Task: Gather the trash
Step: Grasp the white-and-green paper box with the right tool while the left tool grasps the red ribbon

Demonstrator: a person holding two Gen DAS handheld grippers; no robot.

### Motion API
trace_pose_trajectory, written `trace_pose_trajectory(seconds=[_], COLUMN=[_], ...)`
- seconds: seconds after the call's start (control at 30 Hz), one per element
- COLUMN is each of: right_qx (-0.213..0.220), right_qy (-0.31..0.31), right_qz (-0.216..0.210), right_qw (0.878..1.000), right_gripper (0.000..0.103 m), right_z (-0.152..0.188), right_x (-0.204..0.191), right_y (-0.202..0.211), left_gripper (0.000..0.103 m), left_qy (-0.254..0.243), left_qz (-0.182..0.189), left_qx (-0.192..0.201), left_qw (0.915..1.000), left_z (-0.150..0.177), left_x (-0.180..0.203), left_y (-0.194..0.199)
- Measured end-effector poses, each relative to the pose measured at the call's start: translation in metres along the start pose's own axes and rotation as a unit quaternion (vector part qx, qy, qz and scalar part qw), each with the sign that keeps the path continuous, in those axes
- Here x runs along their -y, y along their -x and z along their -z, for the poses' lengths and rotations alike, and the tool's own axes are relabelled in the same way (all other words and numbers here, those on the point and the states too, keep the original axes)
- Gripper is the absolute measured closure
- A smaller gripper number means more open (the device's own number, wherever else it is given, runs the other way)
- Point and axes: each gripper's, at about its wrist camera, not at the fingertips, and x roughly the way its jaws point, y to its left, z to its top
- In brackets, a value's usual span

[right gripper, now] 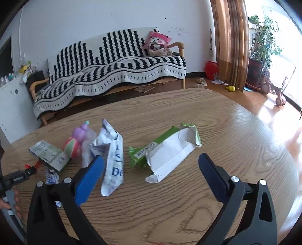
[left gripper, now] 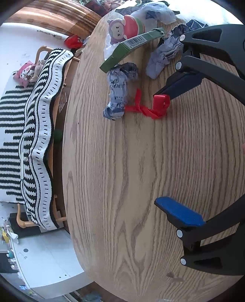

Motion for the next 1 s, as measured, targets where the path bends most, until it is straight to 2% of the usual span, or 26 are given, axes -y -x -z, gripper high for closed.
trace_pose_trajectory(seconds=[0.17, 0.33, 0.47, 0.63, 0.73, 0.83, 1.0], right_qx=[-0.002, -0.007, -0.036, -0.072, -0.089, -0.11, -0.119], right_qy=[0.011, -0.001, -0.041, -0.027, -0.061, -0.104, -0.086], right_qz=[0.025, 0.091, 0.076, 0.068, 0.072, 0.045, 0.066], right_qw=[1.0, 0.996, 0.996, 0.995, 0.992, 0.987, 0.987], right_gripper=[0.006, 0.006, 0.006, 0.006, 0.006, 0.006, 0.006], right_z=[0.0, -0.007, -0.015, -0.015, -0.012, -0.007, -0.007], right_x=[0.001, 0.02, 0.03, 0.023, 0.041, 0.061, 0.07], right_y=[-0.009, -0.028, -0.053, -0.071, -0.073, -0.079, -0.079], left_gripper=[0.006, 0.006, 0.006, 0.006, 0.006, 0.006, 0.006], left_qy=[-0.013, -0.021, -0.026, -0.029, -0.03, -0.03, -0.03], left_qz=[-0.011, -0.017, -0.014, -0.012, -0.01, -0.01, -0.01], left_qx=[-0.006, -0.009, -0.009, -0.01, -0.011, -0.011, -0.011], left_qw=[0.9998, 0.9996, 0.9995, 0.9995, 0.9994, 0.9995, 0.9994], left_z=[-0.003, -0.003, -0.004, -0.004, -0.005, -0.005, -0.005], left_x=[0.004, 0.006, 0.008, 0.008, 0.008, 0.007, 0.007], left_y=[-0.004, -0.005, -0.006, -0.006, -0.006, -0.006, -0.006])
